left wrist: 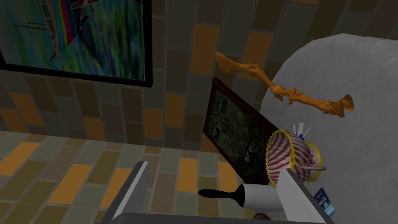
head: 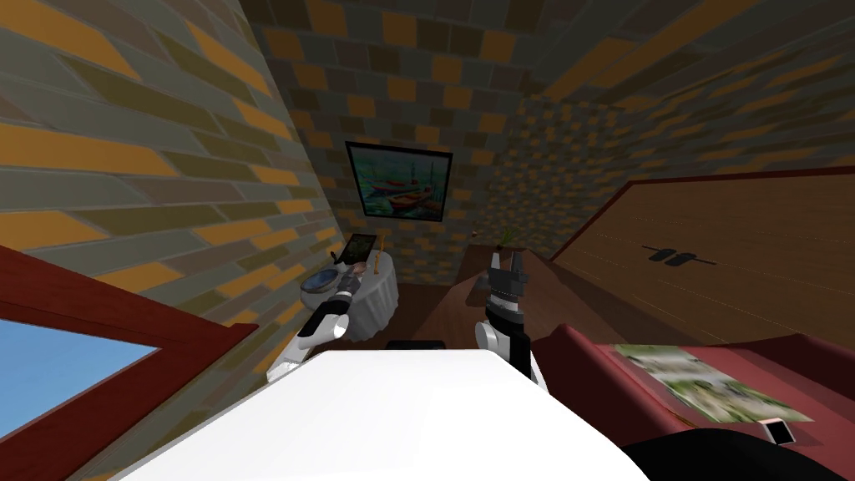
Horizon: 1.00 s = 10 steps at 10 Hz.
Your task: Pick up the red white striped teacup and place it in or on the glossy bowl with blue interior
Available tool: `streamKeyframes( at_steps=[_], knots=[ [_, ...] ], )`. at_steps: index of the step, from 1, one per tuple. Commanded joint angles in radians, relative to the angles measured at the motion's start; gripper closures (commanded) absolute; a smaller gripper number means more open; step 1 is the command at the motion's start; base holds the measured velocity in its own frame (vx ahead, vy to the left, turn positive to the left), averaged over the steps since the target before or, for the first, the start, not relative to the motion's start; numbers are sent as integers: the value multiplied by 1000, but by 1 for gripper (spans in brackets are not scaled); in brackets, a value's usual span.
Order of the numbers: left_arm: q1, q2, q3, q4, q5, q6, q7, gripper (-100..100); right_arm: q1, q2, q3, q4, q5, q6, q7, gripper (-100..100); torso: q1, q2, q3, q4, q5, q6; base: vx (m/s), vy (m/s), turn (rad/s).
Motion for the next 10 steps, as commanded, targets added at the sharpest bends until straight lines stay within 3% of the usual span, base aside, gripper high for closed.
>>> streamKeyframes(
  at_steps=[1, 9, 10],
  knots=[
    [-1, -4, 16, 50, 0, 34, 8, -100, 0, 0, 0, 0, 0, 0, 0, 0, 0, 0, 0, 0, 0, 0, 149, -78, 0],
    [-2, 49, 112, 268, 2, 164, 78, -100, 0, 0, 0, 0, 0, 0, 0, 0, 6, -3, -1, -1, 1, 0, 152, -8, 6],
    [-2, 49, 112, 271, 2, 164, 78, -100, 0, 0, 0, 0, 0, 0, 0, 0, 5, -4, -2, -1, 1, 0, 138, 5, 10]
  ],
)
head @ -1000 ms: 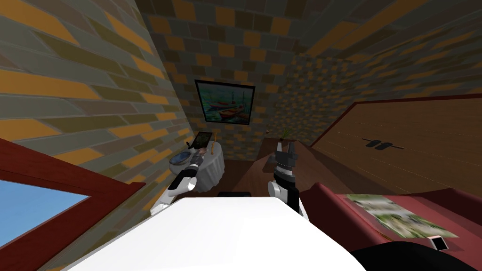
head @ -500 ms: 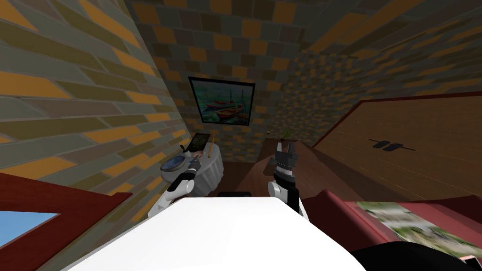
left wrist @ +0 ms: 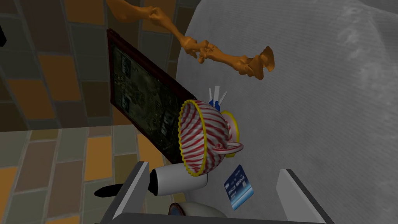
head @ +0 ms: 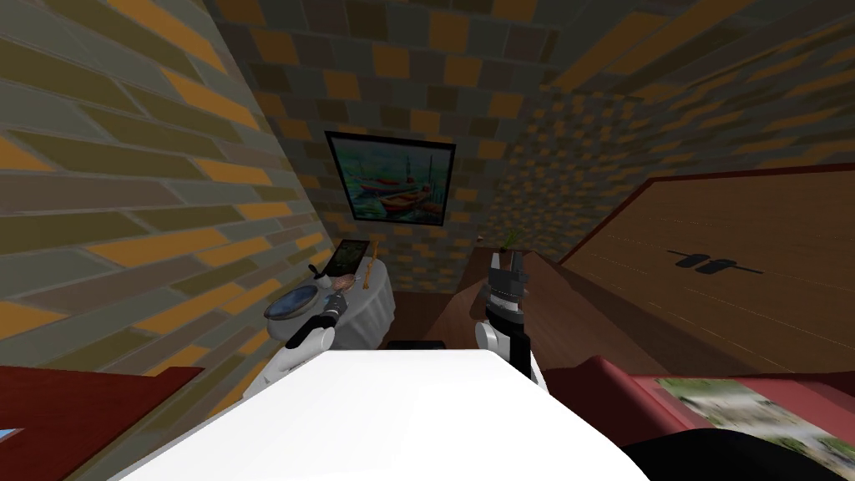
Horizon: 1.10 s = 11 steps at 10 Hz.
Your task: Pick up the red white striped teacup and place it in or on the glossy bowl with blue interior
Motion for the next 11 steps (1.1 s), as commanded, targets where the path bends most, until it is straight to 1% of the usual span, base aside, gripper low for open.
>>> streamKeyframes(
  at_steps=[1, 2, 3, 5, 6, 7, 9, 10, 11],
  knots=[
    [-3, 22, 14, 46, 5, 12, 15, -100, 0, 0, 0, 0, 0, 0, 0, 0, 0, 0, 0, 0, 0, 0, 126, 29, 0],
    [-3, 33, 26, 71, 4, 27, 24, -100, 0, 0, 0, 0, 0, 0, 0, 0, 1, 1, 1, 0, 0, 0, 151, 20, -1],
    [-3, 33, 26, 71, 4, 27, 24, -100, 0, 0, 0, 0, 0, 0, 0, 0, 1, 1, 1, 0, 0, 0, 97, 14, 10],
    [-3, 55, 48, 115, 2, 54, 40, -100, 0, 0, 0, 0, 0, 0, 0, 0, 1, 4, 2, 1, 0, 0, 114, 6, -2],
    [-4, 65, 57, 133, 2, 65, 47, -100, 0, 0, 0, 0, 0, 0, 0, 0, 0, 2, 1, 1, 0, 0, 144, -2, 2],
    [-4, 65, 57, 133, 2, 65, 47, -100, 0, 0, 0, 0, 0, 0, 0, 0, 0, 1, 1, 0, 0, 0, 88, 2, -4],
    [-8, 89, 76, 171, 1, 89, 60, -100, 0, 0, 0, 0, 0, 0, 0, 0, -1, 5, 3, 1, 0, 0, 93, -2, -12],
    [-8, 88, 70, 158, 5, 84, 56, -100, 0, 0, 0, 0, 0, 0, 0, 0, 0, 3, 2, 1, 0, 0, 60, 3, -2],
    [-8, 91, 71, 161, 7, 86, 58, 0, 0, 0, 0, 0, 0, 0, 0, 0, 0, 6, 3, 1, 0, 0, 9, 1, 0]
  ],
)
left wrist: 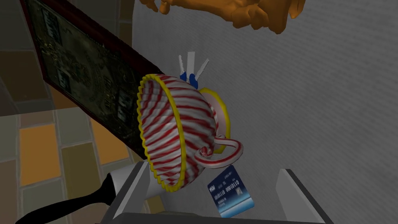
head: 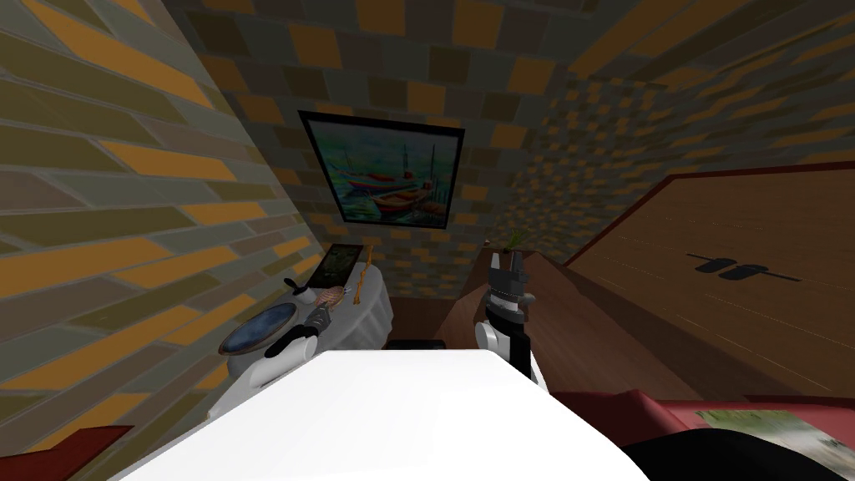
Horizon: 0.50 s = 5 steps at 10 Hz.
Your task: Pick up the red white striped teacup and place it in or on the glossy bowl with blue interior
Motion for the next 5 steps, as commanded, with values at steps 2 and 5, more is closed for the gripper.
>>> streamKeyframes(
  at_steps=[2, 5],
  knots=[
    [-20, -11, -5, 44, -13, -33, -3, -100, 0, 0, 0, 0, 0, 0, 0, 0, 2, 0, 0, 0, 0, 0, 45, 44, 6],
    [-18, -11, -3, 37, -12, -27, -3, 100, 0, 0, 0, 0, 0, 0, 0, 0, 1, 1, 1, 0, 0, 0, 8, 6, 2]
  ],
)
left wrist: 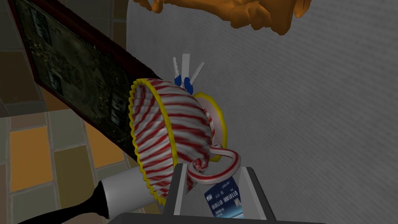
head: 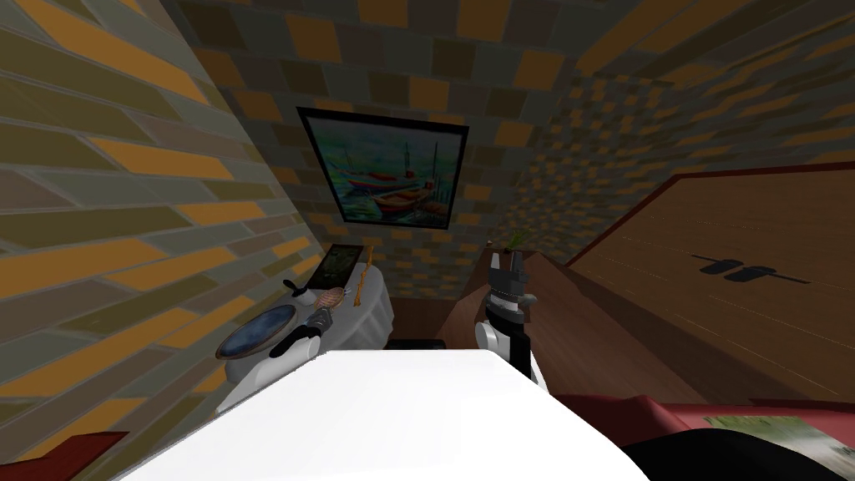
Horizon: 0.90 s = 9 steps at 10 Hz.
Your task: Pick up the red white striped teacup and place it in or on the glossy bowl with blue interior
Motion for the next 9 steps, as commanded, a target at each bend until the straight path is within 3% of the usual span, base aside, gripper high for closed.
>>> streamKeyframes(
  at_steps=[1, 3, 4, 5, 7, 8, 9],
  knots=[
    [0, 0, 0, 0, 0, 0, 0, 100, 0, 0, 0, 0, 0, 0, 0, 0, 0, 0, 0, 0, 0, 0, 0, 0, 0],
    [0, 0, 0, 0, 0, 0, 0, 100, 0, 0, 0, 0, 0, 0, 0, 0, 0, 0, 0, 0, 0, 0, 0, 0, 0],
    [0, 0, 0, 0, 0, 0, 0, 0, 0, 0, 0, 0, 0, 0, 0, 0, 0, 0, 0, 0, 0, 0, 0, 0, 0],
    [10, 10, 3, -28, 9, 16, 2, 100, 0, 0, 0, 0, 0, 0, 0, 0, 0, 0, 0, 0, 1, 0, -27, -23, -14],
    [12, 10, 2, -27, 10, 14, 2, 100, 0, 0, 0, 0, 0, 0, 0, 0, -3, 3, 2, 1, -1, 0, -29, -34, -2],
    [13, 10, 3, -29, 10, 16, 2, 0, 0, 0, 0, 0, 0, 0, 0, 0, -2, 2, 2, 1, -1, 0, 0, 0, 0],
    [-1, -5, -15, -23, 17, -15, -12, 100, 0, 0, 0, 0, 0, 0, 0, 0, -1, 1, 1, 1, -1, 0, -102, -7, -13]
  ],
)
